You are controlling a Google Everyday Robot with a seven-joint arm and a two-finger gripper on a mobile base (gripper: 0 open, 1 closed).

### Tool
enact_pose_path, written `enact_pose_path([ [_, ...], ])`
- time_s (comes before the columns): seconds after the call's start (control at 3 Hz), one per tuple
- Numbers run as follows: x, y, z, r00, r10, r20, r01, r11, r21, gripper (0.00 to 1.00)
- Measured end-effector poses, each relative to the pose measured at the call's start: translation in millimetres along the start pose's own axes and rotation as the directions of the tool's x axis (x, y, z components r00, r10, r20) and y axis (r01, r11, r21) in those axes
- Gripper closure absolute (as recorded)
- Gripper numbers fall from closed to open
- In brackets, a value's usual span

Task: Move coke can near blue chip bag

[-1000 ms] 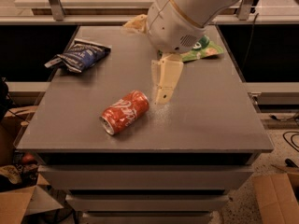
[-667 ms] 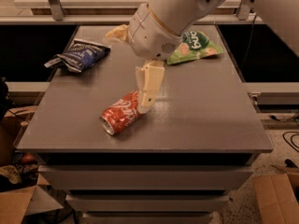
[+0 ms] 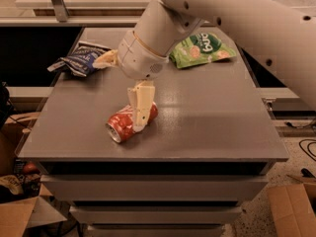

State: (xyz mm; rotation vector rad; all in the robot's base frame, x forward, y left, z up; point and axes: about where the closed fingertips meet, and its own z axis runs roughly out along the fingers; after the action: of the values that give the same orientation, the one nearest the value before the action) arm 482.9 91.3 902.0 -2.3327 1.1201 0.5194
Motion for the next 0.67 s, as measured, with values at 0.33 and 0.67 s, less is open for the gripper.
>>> enact_pose_path([
  [0.33,7,9,24,1.000,0.006,0.001,-0.006,0.9982,-0.059,0.00],
  [0.67,17,20,39,1.000,0.029,0.010,-0.028,0.9948,-0.098,0.00],
])
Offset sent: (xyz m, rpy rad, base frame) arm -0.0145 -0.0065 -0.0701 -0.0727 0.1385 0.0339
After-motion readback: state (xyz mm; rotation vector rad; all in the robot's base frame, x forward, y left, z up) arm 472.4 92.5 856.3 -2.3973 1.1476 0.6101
